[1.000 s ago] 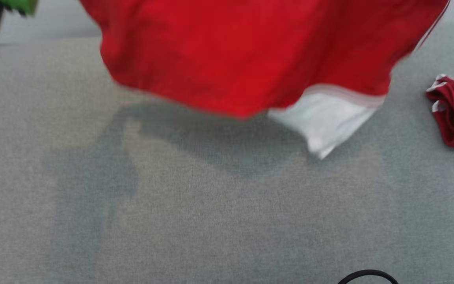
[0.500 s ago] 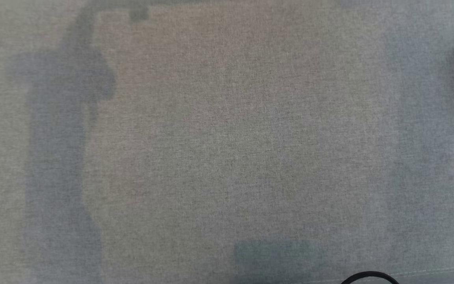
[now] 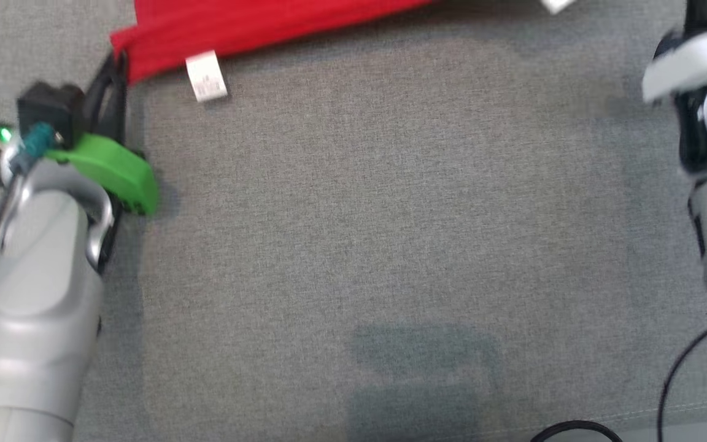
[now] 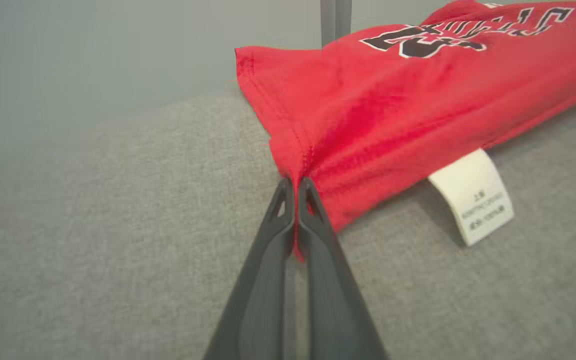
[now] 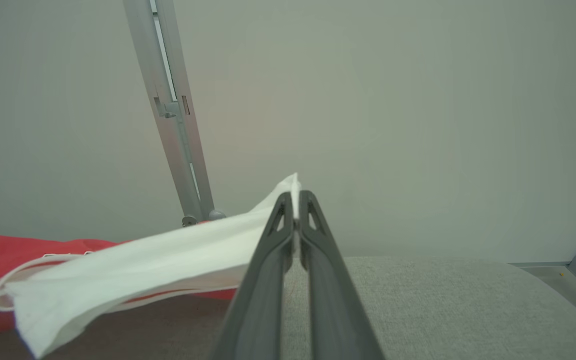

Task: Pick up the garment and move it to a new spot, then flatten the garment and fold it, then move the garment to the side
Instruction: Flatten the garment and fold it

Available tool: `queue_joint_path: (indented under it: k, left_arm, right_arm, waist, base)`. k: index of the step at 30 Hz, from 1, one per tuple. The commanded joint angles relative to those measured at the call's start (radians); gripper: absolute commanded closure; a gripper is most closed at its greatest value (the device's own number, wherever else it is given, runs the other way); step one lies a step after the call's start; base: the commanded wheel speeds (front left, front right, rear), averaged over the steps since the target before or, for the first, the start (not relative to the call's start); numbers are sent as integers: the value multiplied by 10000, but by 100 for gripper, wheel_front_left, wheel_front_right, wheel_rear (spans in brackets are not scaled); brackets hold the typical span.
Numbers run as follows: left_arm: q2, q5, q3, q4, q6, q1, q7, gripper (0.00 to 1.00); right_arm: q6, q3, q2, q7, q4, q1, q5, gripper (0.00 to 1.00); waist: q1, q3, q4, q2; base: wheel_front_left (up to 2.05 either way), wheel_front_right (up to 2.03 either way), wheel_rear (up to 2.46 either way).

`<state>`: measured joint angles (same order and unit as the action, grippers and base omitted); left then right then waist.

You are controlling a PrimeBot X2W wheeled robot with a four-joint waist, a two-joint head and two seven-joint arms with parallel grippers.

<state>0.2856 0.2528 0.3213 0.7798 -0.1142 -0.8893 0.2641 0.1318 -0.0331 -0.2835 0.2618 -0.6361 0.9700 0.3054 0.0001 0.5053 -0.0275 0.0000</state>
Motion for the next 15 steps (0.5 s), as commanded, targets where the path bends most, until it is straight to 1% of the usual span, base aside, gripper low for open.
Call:
queue_joint_path:
  k: [1,3,5,8,12,13,15]
  left_arm:
    - [-132,9,-83,-96,-45,810,-6,100]
    - [-264,98,-271,-197,-52,1568,-5,100]
    - [-336,-70,-255,-182,-84,2318,-5,100]
    - [-483,-189,-386,-168,-117,3344,-14,100]
    - [-760,-156,-817,-221,-116,4581,-15,100]
    - [-760,-156,-817,-221,-116,4581,-15,100]
    - [-922,-45,-1245,-341,29,5230,-15,100]
  right_arm:
    - [-22,-218,-91,36,266,-1063,446,100]
    - [-22,-376,-75,34,535,-2212,962,100]
    - [-21,-894,-62,34,649,-3272,1282,100]
    - [-21,-1403,-152,34,571,-4489,1643,100]
    - [-21,-1636,-225,33,396,-5725,1946,100]
    - [-21,-1636,-225,33,396,-5725,1946,100]
    - [-21,-1730,-228,32,230,-6329,2011,100]
  waist:
    - [-1,-488,-29,0]
    - [-1,-872,-70,0]
    - [-1,-1272,-123,0]
    - [-1,-1906,-256,0]
    - [-1,-2791,-349,0]
    - [-1,-2791,-349,0]
    - [-1,-3284,-399,0]
  base:
    - [0,0,0]
    - [0,0,0]
    - [0,0,0]
    - [0,0,0]
    - [0,0,0]
    - [0,0,0]
    - [0,0,0]
